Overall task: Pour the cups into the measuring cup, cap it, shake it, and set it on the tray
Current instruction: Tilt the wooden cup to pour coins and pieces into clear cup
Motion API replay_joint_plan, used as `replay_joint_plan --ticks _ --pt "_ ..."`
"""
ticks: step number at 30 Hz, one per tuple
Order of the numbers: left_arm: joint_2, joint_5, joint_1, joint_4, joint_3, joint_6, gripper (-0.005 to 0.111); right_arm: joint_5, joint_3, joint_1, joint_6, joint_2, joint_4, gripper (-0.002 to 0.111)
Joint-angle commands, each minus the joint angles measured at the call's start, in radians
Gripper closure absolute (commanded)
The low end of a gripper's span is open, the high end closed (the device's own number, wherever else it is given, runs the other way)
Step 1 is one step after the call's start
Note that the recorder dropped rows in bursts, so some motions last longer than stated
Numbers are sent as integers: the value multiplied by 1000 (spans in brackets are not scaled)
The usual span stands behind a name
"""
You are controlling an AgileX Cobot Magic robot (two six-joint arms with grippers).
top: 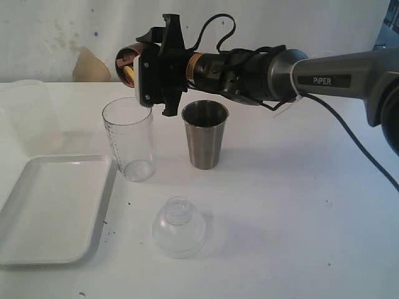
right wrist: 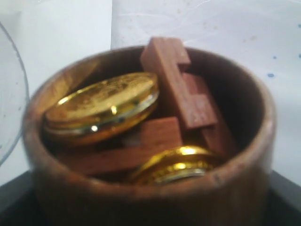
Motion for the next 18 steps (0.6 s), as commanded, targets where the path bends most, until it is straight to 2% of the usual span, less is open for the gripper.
replay_joint_plan --ticks 1,18 --pt "-3 -12 -1 5 5 -1 107 -27 -7 0 -37 -8 8 108" --pt "-3 -12 -1 5 5 -1 107 -24 -7 0 -83 -8 8 108"
